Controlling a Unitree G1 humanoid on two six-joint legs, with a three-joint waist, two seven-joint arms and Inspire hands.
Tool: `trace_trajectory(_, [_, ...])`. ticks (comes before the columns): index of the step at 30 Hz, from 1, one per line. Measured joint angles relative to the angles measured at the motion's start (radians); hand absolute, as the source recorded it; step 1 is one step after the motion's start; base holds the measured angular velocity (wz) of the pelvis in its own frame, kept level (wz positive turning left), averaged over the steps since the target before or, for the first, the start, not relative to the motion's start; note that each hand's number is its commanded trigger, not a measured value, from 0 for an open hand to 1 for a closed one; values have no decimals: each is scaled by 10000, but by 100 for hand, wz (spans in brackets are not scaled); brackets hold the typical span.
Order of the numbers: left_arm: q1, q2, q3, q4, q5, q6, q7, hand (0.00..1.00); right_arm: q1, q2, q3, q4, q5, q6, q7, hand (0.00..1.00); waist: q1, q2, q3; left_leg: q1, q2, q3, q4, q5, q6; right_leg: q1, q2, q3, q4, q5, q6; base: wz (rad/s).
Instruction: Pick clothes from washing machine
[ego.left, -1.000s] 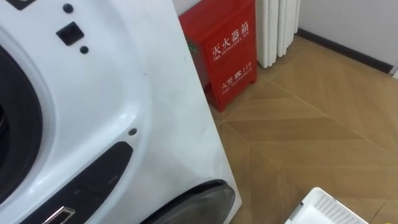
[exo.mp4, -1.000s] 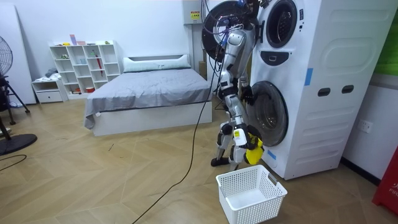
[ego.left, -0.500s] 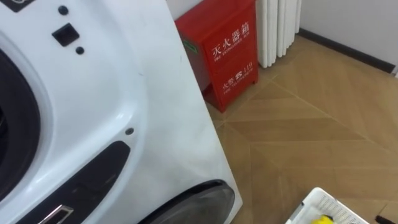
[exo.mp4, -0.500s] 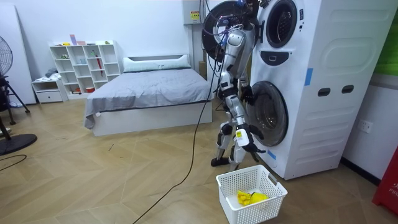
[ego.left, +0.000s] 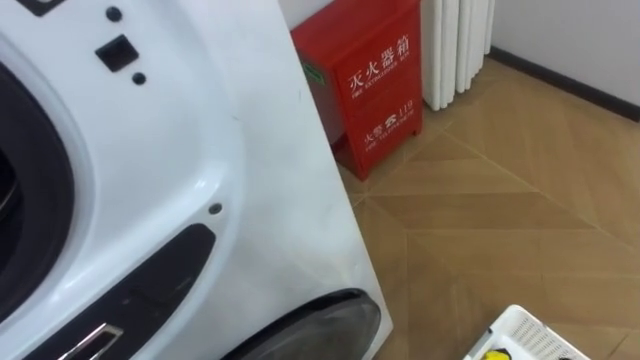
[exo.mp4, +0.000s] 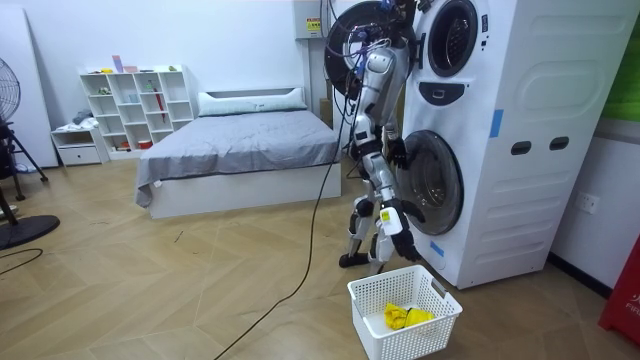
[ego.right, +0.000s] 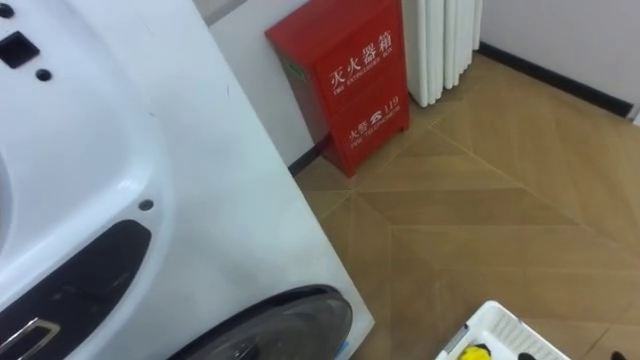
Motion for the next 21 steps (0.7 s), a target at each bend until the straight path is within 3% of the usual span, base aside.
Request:
trace_trajectory(7, [51, 12, 44, 49, 122, -78, -24, 0, 592, 88, 128, 174, -12, 14, 463, 0, 56, -408, 39, 505, 120, -283, -99, 30, -19, 780, -27, -388, -414, 9, -28, 14])
trace_trajectory(11, [189, -67, 48, 56, 145, -123, -24, 0, 905, 532, 251, 1087, -99, 159, 977, 0, 91, -660, -31, 972, 309, -938, -241, 65, -74, 1825, -39, -1096, -1319, 185, -88, 40])
trace_trajectory(14, [222, -105, 49, 71, 307, -118, -17, 0, 1116, 867, 555, 1671, -106, 251, 1059, 0, 516, -849, -68, 1306, 376, -1336, -324, 67, -77, 2481, -12, -1442, -1862, 325, -98, 35])
trace_trajectory(17, [233, -232, 161, 196, 375, -75, 13, 0, 956, 1251, 750, 2388, -119, 614, 1332, 0, 710, -1064, -73, 1646, 403, -1771, -429, 67, -76, 3128, -106, -1915, -2348, 345, -68, 43])
trace_trajectory(21, [188, -335, 1003, 679, 469, 33, 243, 0, 684, 1674, 1129, 3254, -482, 1123, 1795, 0, 1113, -1543, -51, 2051, 426, -2367, -559, 67, -77, 4024, -125, -2402, -3034, 414, -31, 42])
